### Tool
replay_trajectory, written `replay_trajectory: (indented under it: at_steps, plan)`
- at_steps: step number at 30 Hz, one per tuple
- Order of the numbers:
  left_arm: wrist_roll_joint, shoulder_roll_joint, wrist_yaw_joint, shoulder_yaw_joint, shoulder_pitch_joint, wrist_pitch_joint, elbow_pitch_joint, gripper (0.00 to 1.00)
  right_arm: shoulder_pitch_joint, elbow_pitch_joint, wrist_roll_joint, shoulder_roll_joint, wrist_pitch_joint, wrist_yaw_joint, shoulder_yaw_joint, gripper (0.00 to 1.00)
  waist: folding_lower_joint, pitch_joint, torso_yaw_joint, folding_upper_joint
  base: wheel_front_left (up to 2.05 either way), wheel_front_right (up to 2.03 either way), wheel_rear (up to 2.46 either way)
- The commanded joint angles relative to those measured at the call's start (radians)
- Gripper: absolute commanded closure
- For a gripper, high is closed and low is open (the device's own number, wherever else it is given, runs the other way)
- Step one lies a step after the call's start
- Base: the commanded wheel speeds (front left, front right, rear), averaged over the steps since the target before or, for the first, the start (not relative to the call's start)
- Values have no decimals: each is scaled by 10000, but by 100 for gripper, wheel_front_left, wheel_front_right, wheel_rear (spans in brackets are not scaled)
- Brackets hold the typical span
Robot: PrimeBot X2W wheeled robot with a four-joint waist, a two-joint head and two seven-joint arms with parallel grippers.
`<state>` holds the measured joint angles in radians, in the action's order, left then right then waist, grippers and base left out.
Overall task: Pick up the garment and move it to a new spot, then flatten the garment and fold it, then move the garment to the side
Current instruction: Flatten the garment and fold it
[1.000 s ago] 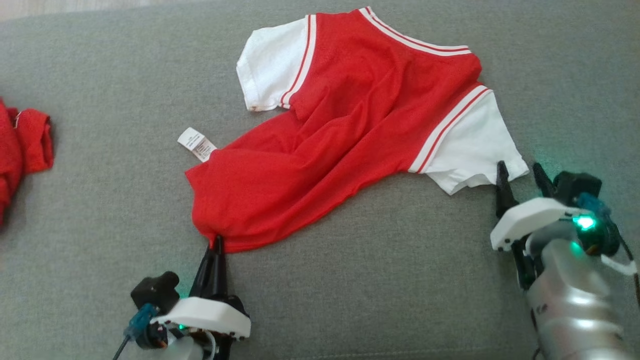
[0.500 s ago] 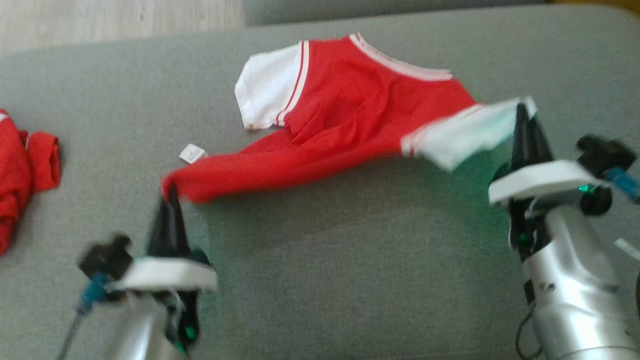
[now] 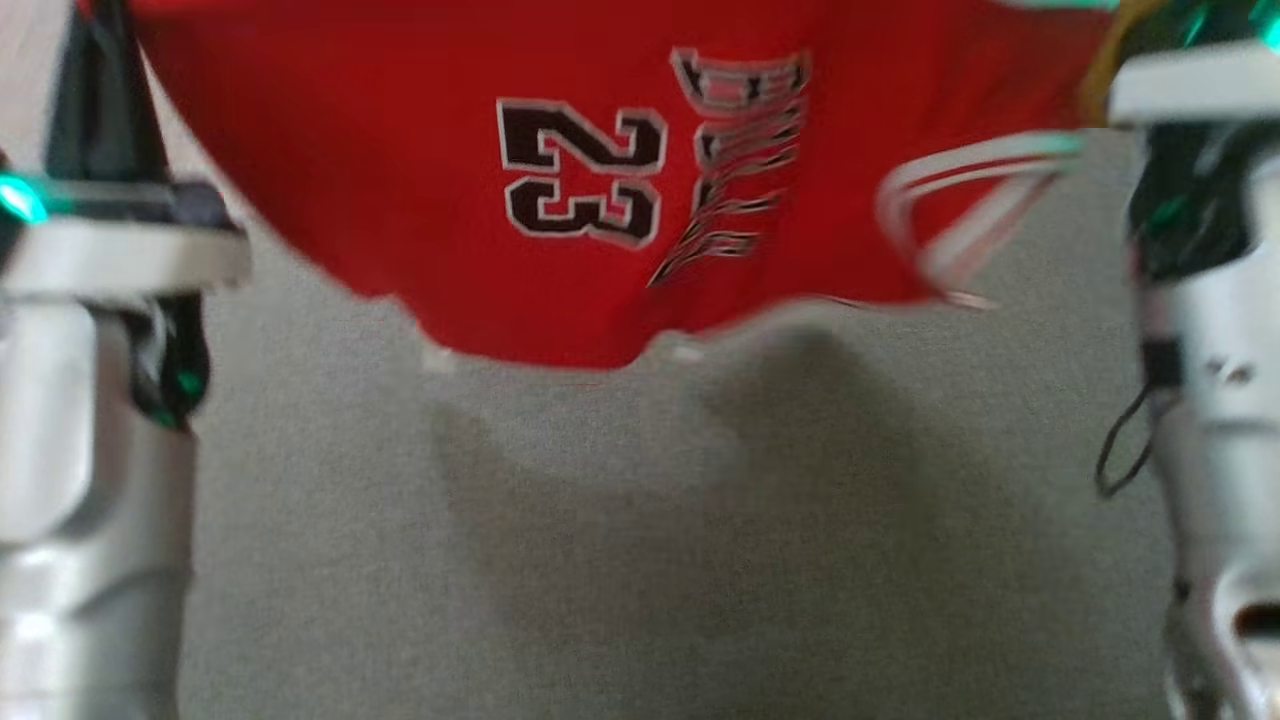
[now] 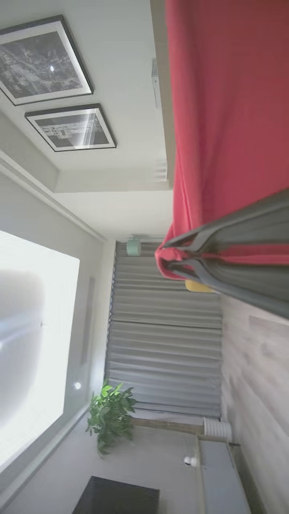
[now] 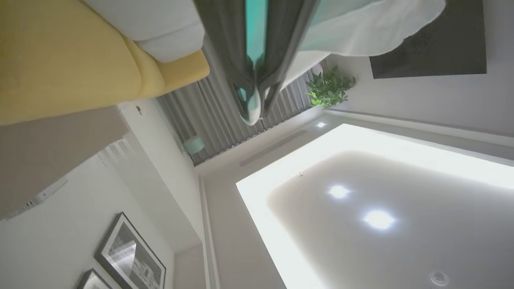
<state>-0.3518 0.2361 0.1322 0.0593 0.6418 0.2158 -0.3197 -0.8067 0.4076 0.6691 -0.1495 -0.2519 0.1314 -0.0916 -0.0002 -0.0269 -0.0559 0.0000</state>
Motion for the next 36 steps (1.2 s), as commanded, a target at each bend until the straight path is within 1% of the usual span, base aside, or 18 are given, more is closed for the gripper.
replay_trajectory:
  at_steps: [1,3,6,10,13,15,19,22,24,27,30,33,36]
  plan:
    - [105,526,-108,-382,876,-254,421,100,-796,-366,100,-146,158,-7,-160,100,2,8,-6,0,0,0,0]
    - [236,642,-207,-310,1191,-528,572,100,-1266,-363,47,-261,317,-7,-183,100,2,96,42,0,0,0,0]
    - [207,648,-308,-253,1506,-946,605,100,-1818,-114,-68,-232,615,-7,-206,100,2,346,107,0,0,0,0]
    - [45,480,-439,-179,1821,-1435,424,100,-2473,467,-458,-85,834,-7,-273,100,2,1128,187,0,0,0,0]
    - [91,388,-494,-36,2233,-1537,-100,100,-3086,1068,-910,-1,668,-7,-294,100,2,1797,235,0,0,0,0]
    - [179,295,-581,32,2716,-1358,-494,100,-3645,1541,-1306,-15,430,-7,-194,100,2,2219,267,0,0,0,0]
    - [468,211,-929,-66,4185,-261,-1377,100,-5058,2331,-2149,-81,-14,-7,485,100,2,2855,318,0,0,0,0]
    - [738,232,-1054,-31,5344,186,-2001,100,-6210,2417,-2654,-42,-87,-7,1377,100,2,3337,292,0,0,0,0]
    - [770,215,-1091,-95,5871,326,-2393,100,-6532,2240,-2945,82,-93,-7,1667,100,2,3587,260,0,0,0,0]
    - [743,186,-1140,-248,6127,412,-2698,100,-6469,2113,-3055,162,-95,-7,1834,100,2,3816,222,0,0,0,0]
    - [726,98,-1028,-435,5799,450,-2880,100,-5810,2029,-2891,220,-96,-7,2108,100,2,4101,156,0,0,0,0]
    - [692,-161,-905,-821,4734,455,-2519,100,-4624,1599,-2433,288,-97,-7,2187,100,2,4360,88,0,0,0,0]
    - [801,-608,-641,-942,3120,456,-2352,100,-2722,972,-1660,397,-97,-7,1912,100,2,4393,27,0,0,0,0]
